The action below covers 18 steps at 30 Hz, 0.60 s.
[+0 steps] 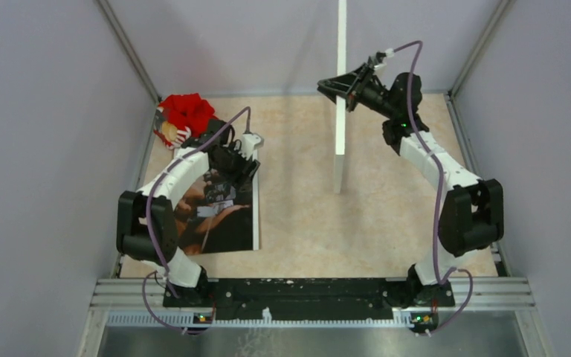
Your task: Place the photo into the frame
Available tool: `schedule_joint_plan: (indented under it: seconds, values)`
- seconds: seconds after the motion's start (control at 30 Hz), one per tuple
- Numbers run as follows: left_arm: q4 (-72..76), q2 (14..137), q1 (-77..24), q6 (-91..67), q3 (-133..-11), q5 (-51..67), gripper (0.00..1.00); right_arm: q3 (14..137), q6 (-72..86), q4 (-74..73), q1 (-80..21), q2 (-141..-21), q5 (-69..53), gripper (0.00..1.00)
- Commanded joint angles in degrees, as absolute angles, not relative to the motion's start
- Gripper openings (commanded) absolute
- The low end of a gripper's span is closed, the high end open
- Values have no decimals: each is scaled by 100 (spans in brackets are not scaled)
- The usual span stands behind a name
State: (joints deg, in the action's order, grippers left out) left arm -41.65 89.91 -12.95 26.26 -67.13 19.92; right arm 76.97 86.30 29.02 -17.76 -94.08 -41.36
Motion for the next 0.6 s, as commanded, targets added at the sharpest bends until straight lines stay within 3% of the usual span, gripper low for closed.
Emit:
schedule_joint_plan:
  seconds: [0.0, 0.57]
  values:
    - [-3863, 9271, -1396, 2587, -6990, 2319, 77, 7493, 8600, 3137, -1408, -8670, -4541, 0]
    - [-3603, 9807, -1947, 2452, -7277, 2242, 78, 7190, 7174, 524, -606, -7238, -4499, 0]
